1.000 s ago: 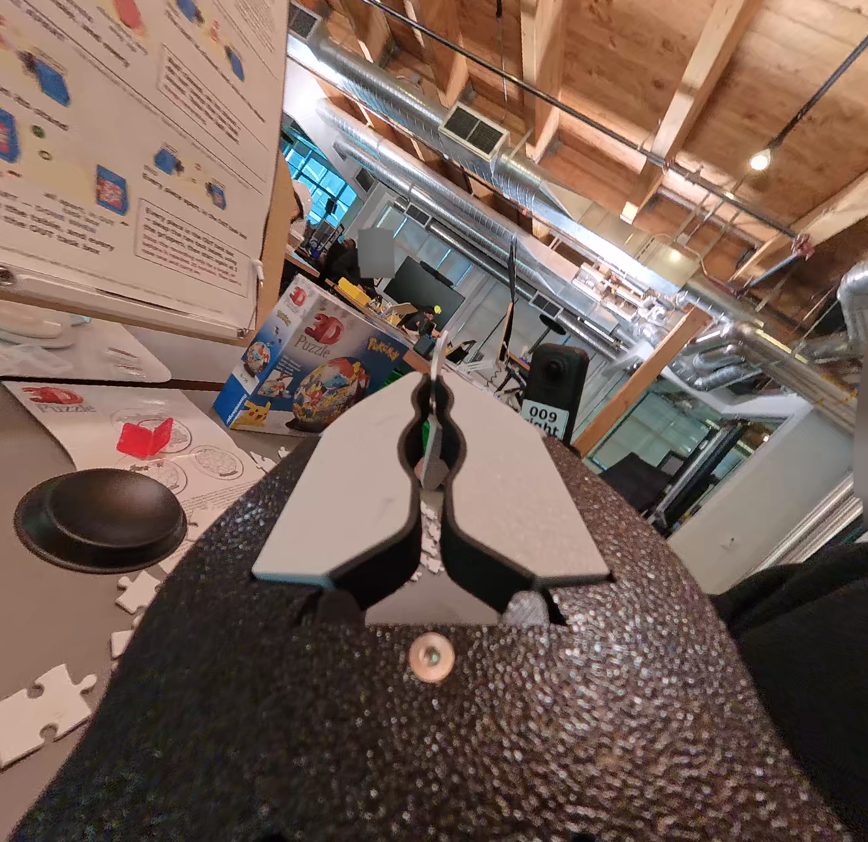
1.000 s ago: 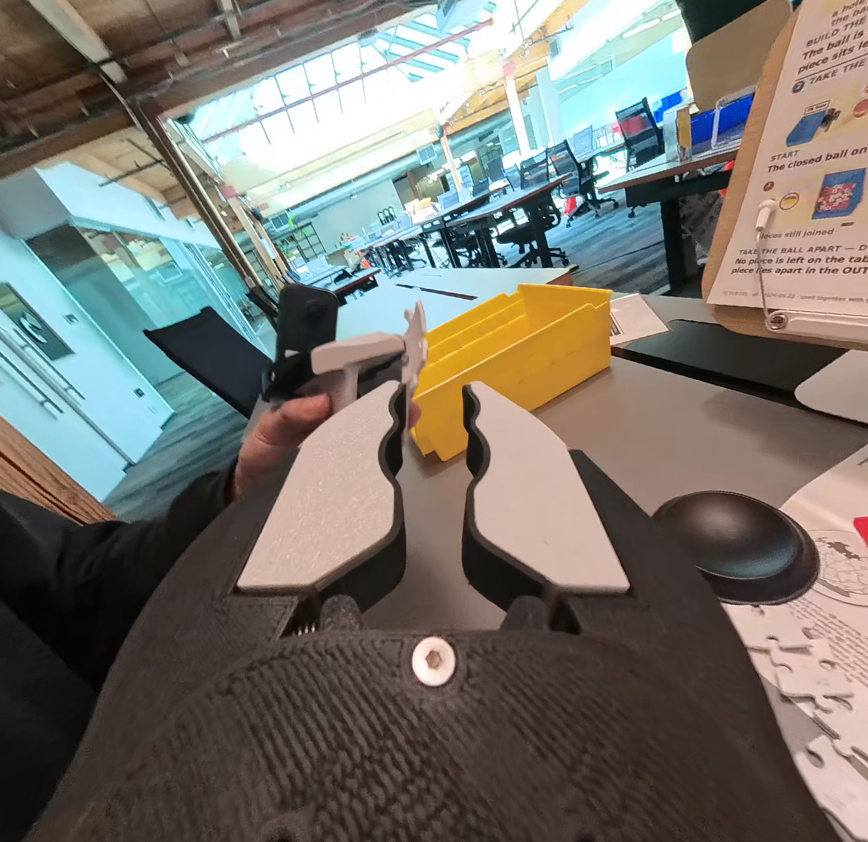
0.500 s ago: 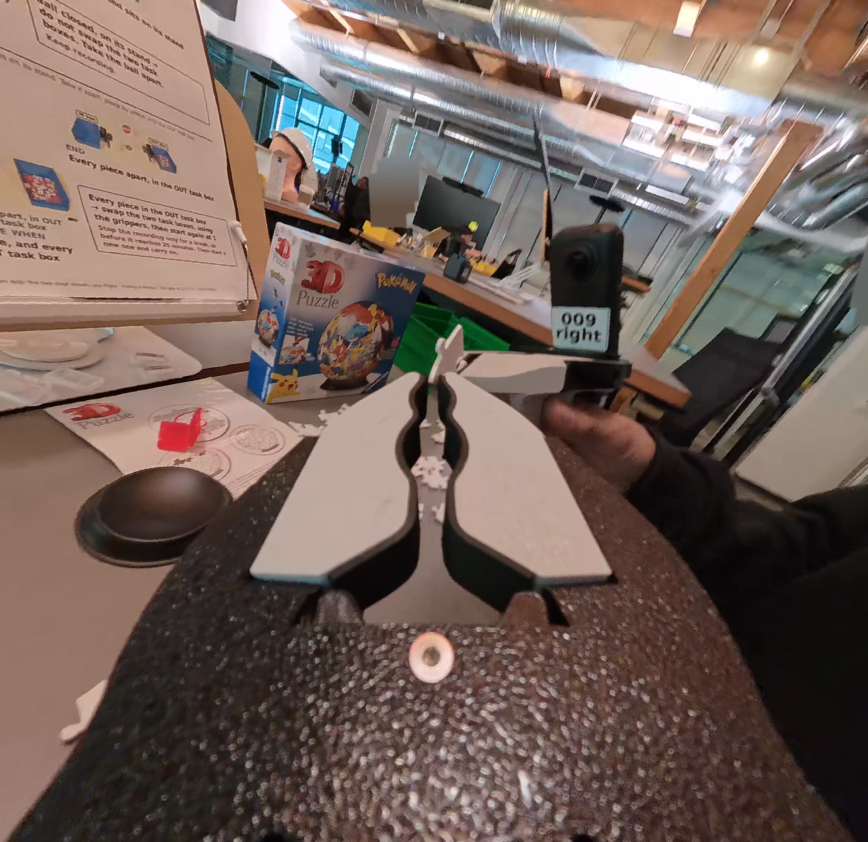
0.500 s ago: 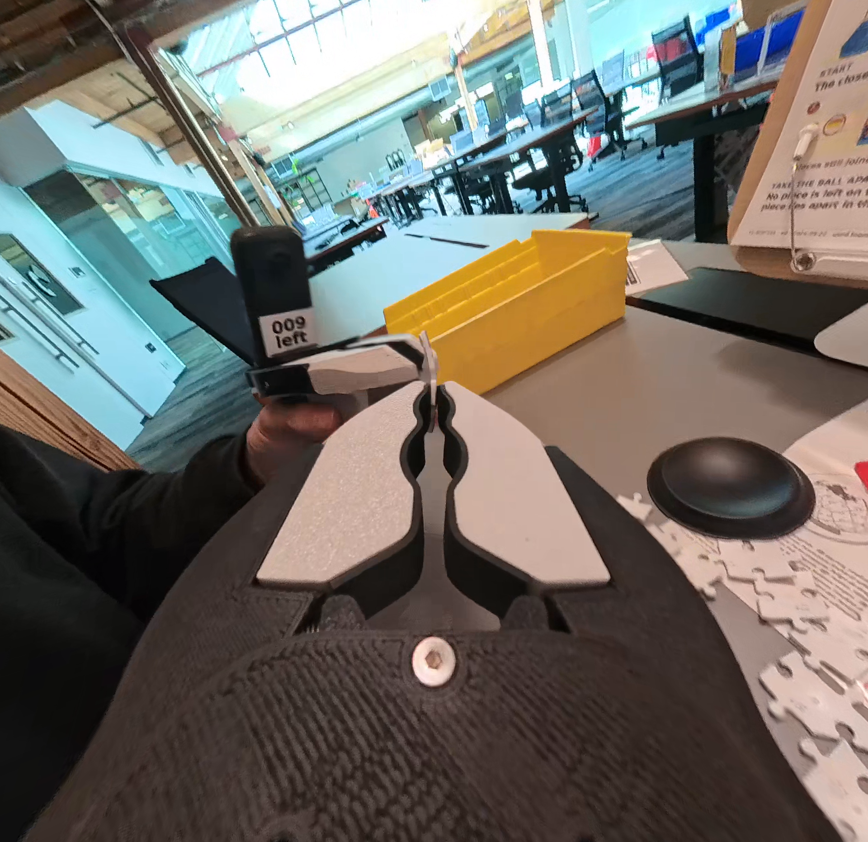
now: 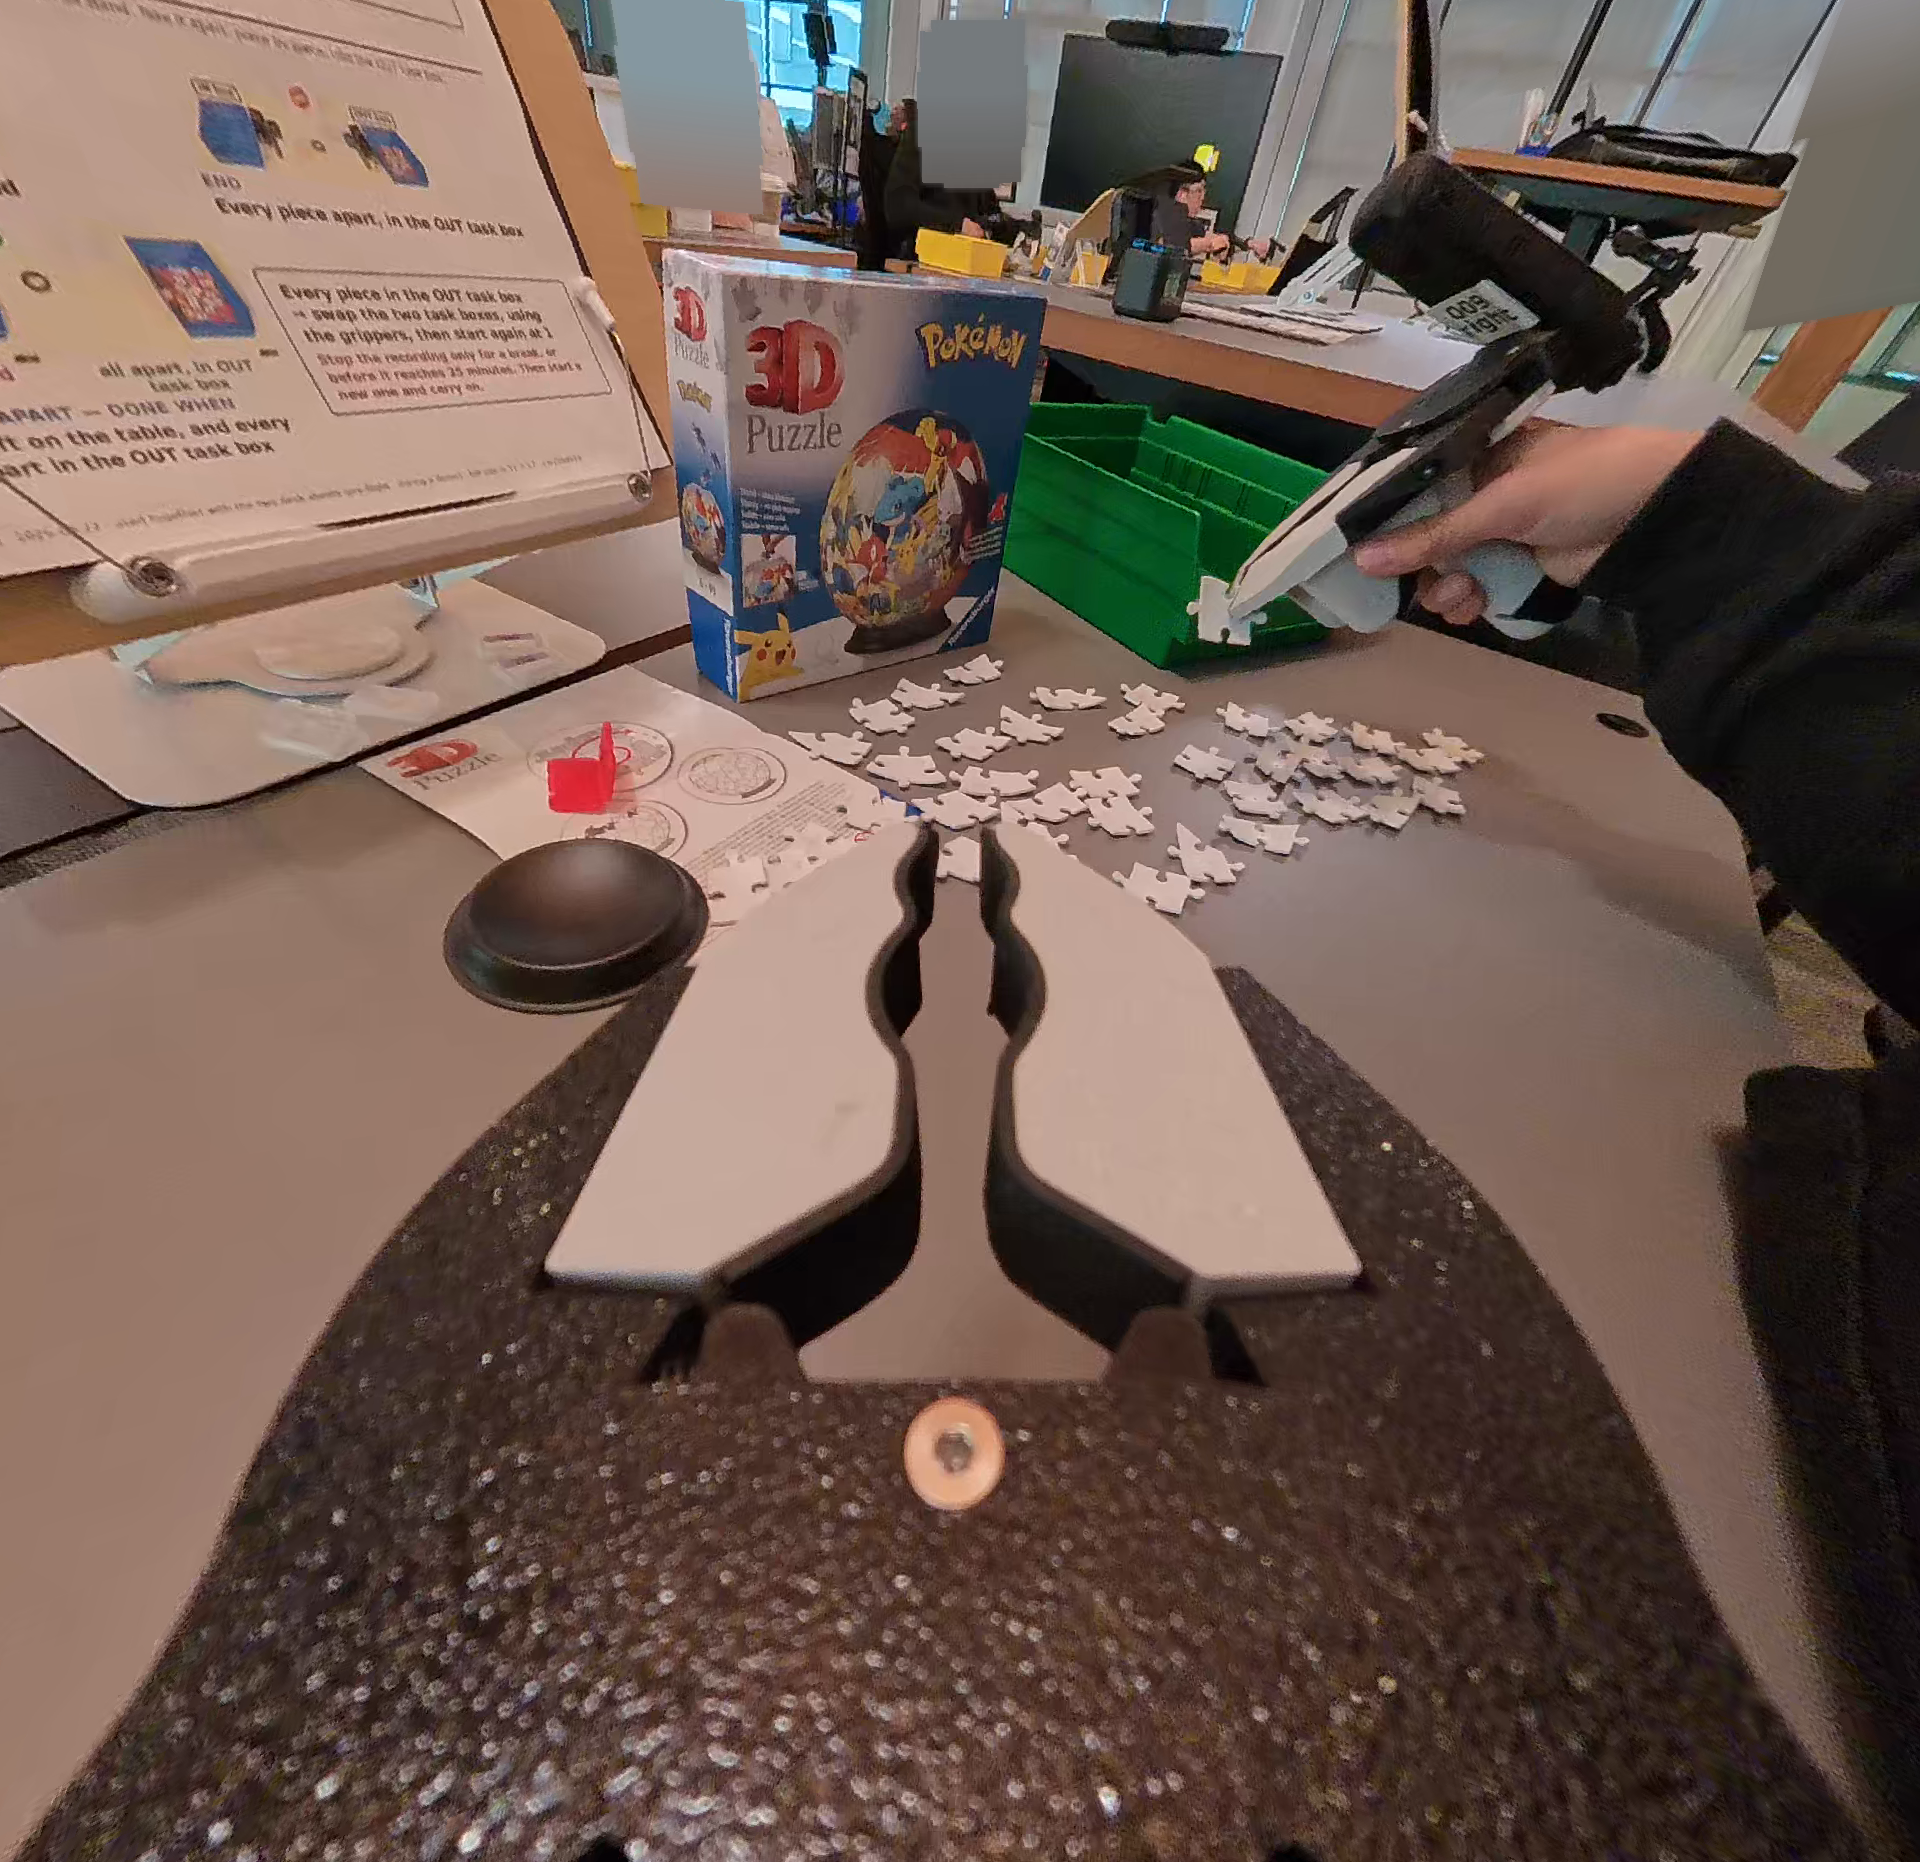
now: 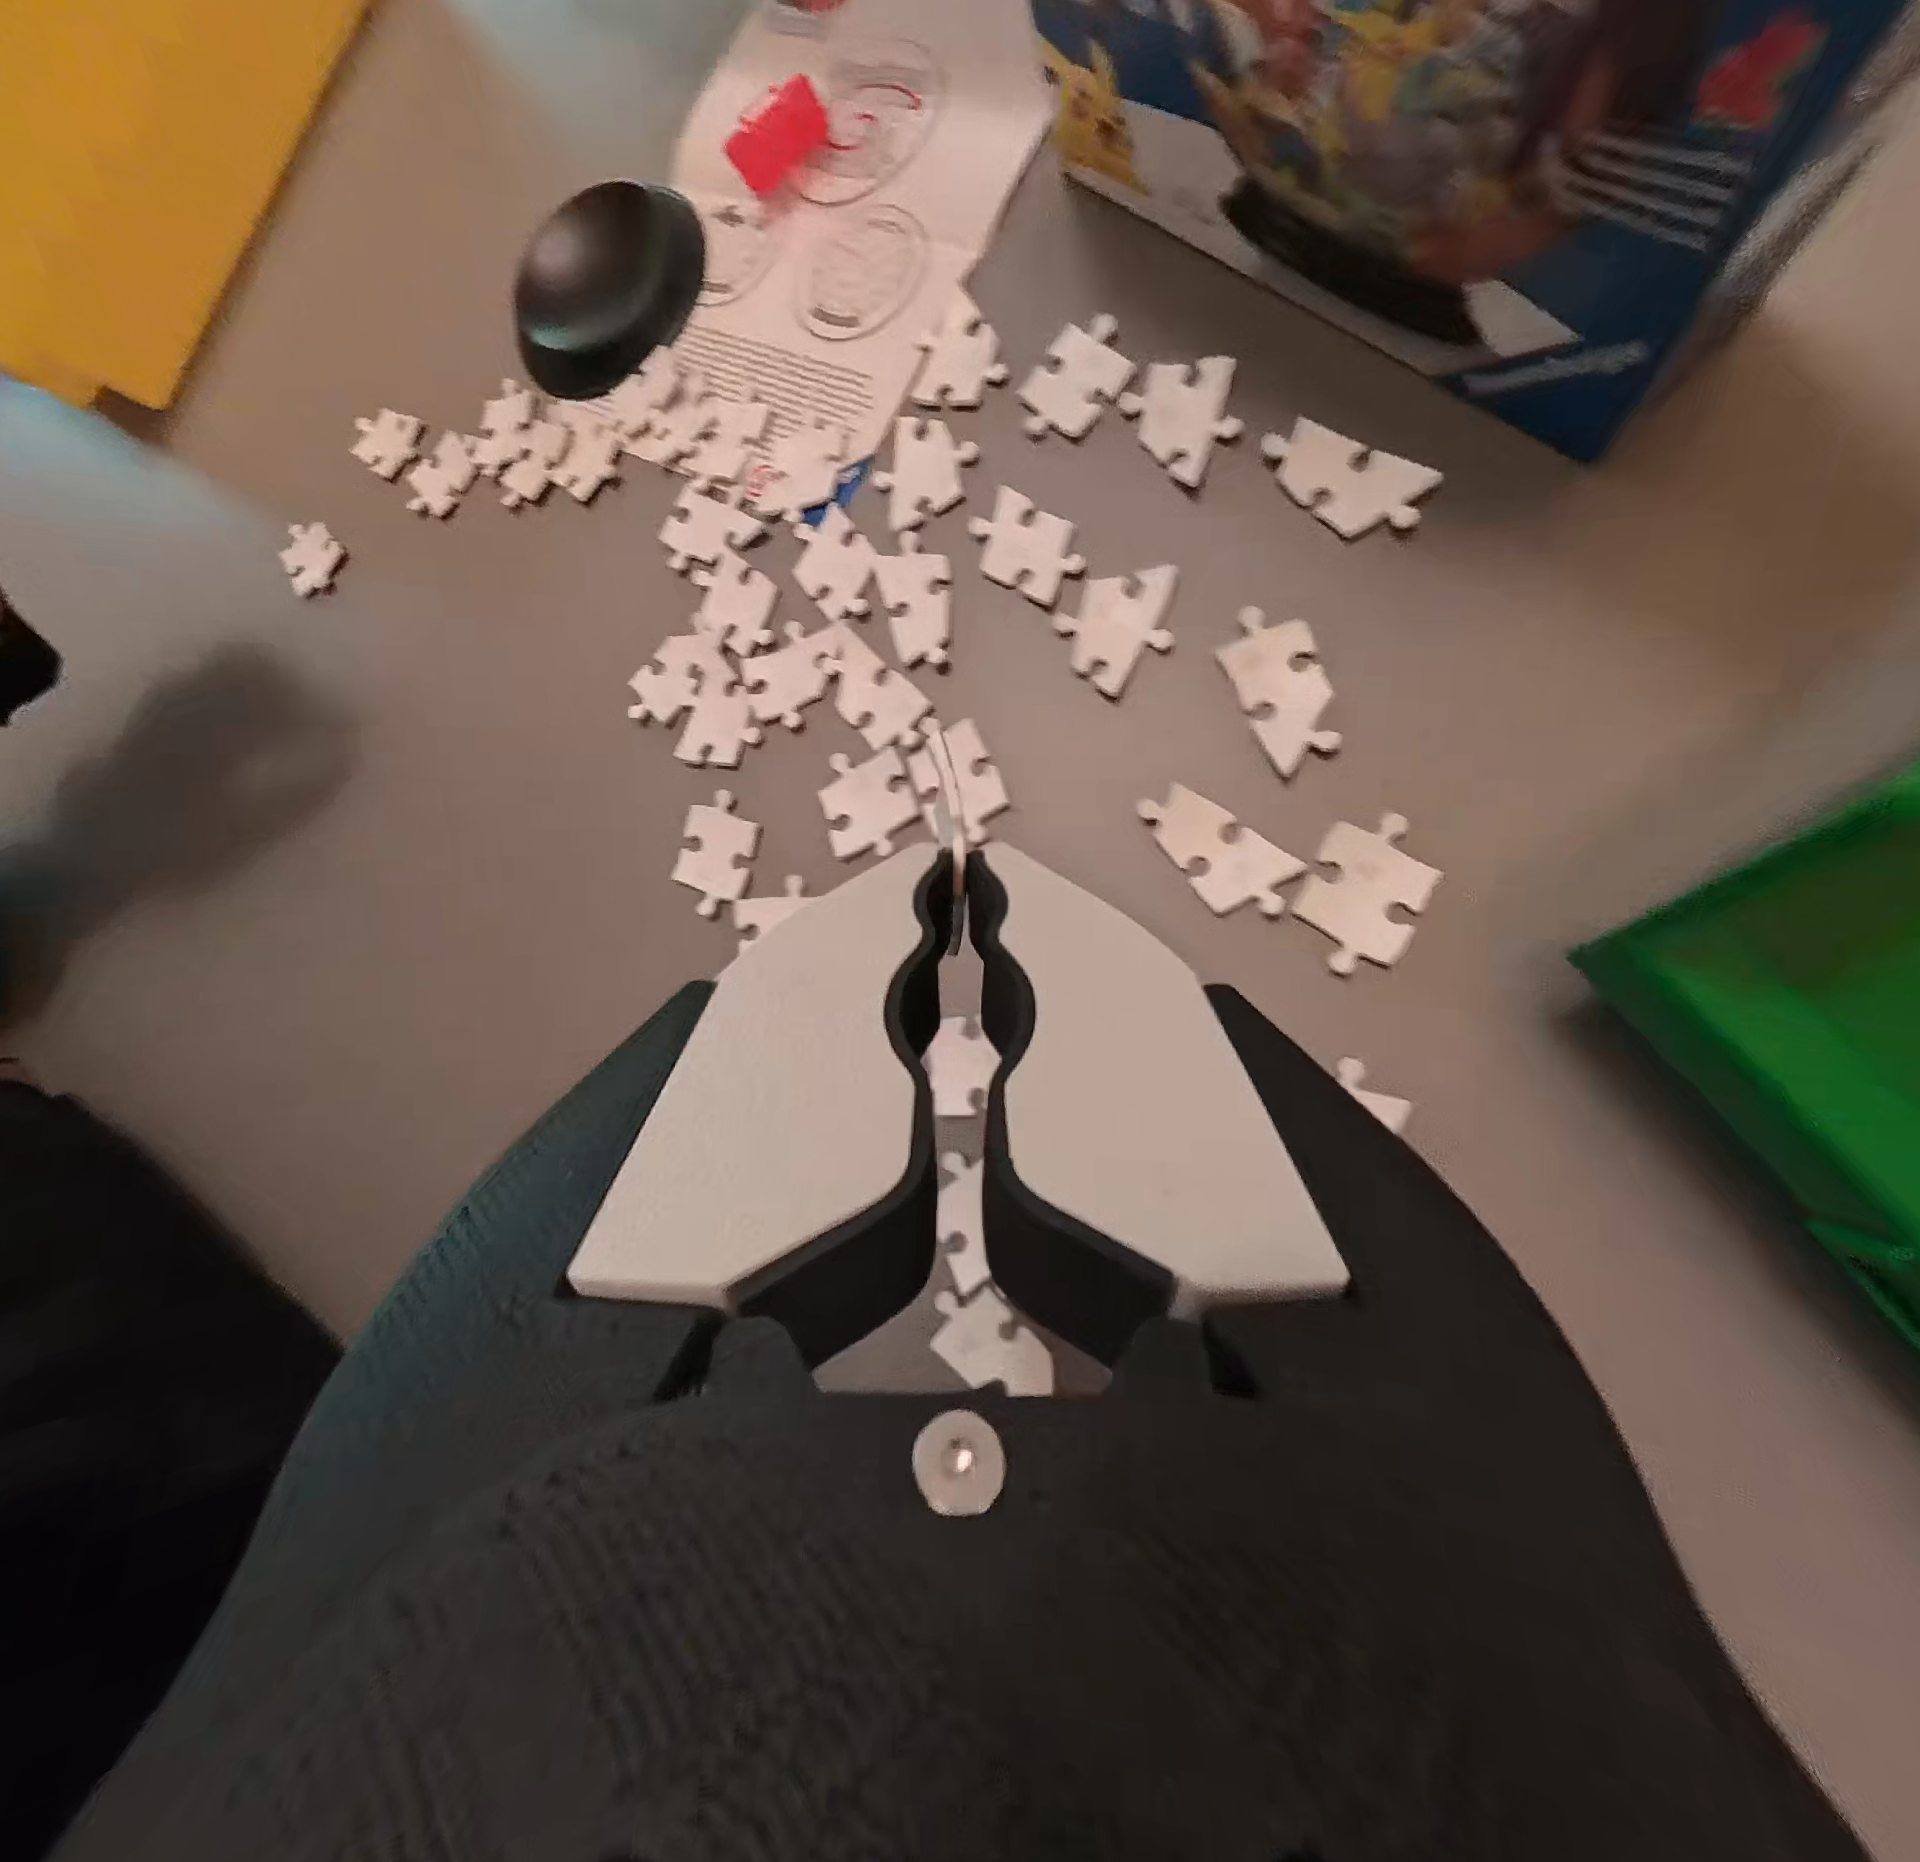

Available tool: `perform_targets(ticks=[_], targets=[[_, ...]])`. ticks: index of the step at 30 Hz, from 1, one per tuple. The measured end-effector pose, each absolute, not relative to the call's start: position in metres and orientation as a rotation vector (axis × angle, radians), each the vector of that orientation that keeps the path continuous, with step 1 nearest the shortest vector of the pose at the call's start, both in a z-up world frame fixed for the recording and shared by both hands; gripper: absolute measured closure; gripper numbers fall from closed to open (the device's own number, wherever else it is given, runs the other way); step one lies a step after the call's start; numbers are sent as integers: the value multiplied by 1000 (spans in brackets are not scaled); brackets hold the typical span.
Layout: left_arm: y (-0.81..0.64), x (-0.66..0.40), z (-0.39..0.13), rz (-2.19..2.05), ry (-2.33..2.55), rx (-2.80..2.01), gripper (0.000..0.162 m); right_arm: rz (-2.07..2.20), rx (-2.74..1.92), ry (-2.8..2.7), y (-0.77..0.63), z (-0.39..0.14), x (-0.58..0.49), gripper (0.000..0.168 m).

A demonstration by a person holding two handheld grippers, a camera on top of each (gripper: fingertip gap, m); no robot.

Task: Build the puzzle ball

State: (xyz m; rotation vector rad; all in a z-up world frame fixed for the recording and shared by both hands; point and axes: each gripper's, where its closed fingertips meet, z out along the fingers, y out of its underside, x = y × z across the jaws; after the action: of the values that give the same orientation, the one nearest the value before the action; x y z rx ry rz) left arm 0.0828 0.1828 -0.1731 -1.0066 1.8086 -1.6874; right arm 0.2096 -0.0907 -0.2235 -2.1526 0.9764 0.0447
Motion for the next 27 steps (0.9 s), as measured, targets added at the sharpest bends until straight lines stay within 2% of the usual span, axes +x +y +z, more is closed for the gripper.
perform_targets(ticks=[5, 16, 27], targets=[[174, 82, -175, -1722, 1845, -1013, 158, 40, -2261, 971, -97, -239, 227, 166], [168, 63, -193, -1606, 1971, -951, 160, 6, -2293, 991, -70, -236, 279, 166], [173, 61, -198, -1607, 1972, -976, 161, 109, -2311, 891, -26, -248, 274, 166]])
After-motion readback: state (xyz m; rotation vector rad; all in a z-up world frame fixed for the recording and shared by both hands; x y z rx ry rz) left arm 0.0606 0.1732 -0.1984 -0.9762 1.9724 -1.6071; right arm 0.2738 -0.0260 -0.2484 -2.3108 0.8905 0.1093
